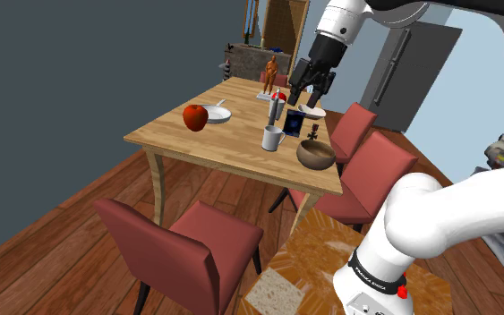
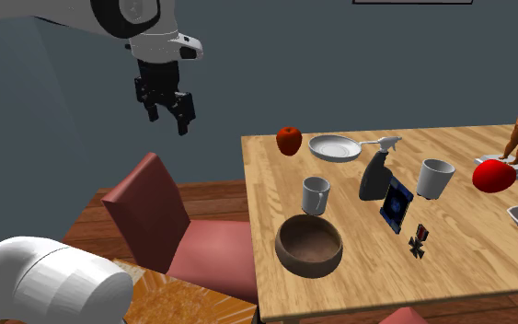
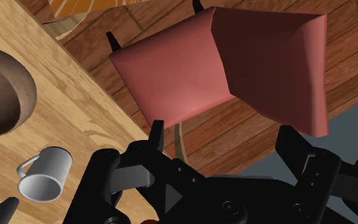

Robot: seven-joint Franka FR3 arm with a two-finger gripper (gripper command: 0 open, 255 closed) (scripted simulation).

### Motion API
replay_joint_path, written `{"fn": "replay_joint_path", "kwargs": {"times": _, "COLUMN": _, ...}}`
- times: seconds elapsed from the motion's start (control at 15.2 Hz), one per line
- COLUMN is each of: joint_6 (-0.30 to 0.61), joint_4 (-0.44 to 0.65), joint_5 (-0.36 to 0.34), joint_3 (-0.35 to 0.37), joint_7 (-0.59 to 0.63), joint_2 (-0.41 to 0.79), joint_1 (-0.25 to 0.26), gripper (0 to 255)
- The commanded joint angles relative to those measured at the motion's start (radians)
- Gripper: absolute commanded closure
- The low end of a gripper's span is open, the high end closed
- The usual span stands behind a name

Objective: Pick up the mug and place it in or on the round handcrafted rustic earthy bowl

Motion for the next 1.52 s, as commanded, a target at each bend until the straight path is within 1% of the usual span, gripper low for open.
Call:
{"fn": "replay_joint_path", "kwargs": {"times": 0.0, "joint_6": 0.000, "joint_4": 0.000, "joint_5": 0.000, "joint_3": 0.000, "joint_7": 0.000, "joint_2": 0.000, "joint_1": 0.000, "gripper": 0}}
{"fn": "replay_joint_path", "kwargs": {"times": 0.4, "joint_6": 0.120, "joint_4": -0.008, "joint_5": -0.064, "joint_3": -0.070, "joint_7": -0.105, "joint_2": 0.143, "joint_1": -0.019, "gripper": 0}}
{"fn": "replay_joint_path", "kwargs": {"times": 0.73, "joint_6": 0.217, "joint_4": 0.018, "joint_5": -0.103, "joint_3": -0.127, "joint_7": -0.187, "joint_2": 0.287, "joint_1": -0.032, "gripper": 0}}
{"fn": "replay_joint_path", "kwargs": {"times": 1.12, "joint_6": 0.320, "joint_4": 0.089, "joint_5": -0.128, "joint_3": -0.192, "joint_7": -0.284, "joint_2": 0.481, "joint_1": -0.043, "gripper": 0}}
{"fn": "replay_joint_path", "kwargs": {"times": 1.45, "joint_6": 0.389, "joint_4": 0.180, "joint_5": -0.123, "joint_3": -0.239, "joint_7": -0.366, "joint_2": 0.657, "joint_1": -0.055, "gripper": 0}}
